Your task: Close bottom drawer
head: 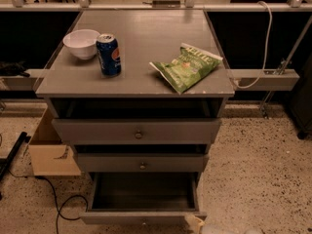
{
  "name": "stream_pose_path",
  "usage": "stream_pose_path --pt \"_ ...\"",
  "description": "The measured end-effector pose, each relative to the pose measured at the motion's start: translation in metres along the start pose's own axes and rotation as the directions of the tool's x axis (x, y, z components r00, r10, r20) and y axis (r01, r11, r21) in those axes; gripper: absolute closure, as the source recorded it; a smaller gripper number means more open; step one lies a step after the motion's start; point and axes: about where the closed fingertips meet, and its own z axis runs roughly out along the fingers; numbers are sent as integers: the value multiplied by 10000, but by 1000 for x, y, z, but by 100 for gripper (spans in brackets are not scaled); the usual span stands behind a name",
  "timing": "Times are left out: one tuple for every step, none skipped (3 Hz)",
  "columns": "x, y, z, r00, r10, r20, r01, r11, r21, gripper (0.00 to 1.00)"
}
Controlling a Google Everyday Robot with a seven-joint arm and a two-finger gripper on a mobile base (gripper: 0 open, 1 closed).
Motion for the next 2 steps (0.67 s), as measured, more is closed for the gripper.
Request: stream_pose_path --pt "9 1 4 9996 157 232 -156 9999 -43 0" --pt "18 -10 35 9980 444 452 -436 9989 -178 0"
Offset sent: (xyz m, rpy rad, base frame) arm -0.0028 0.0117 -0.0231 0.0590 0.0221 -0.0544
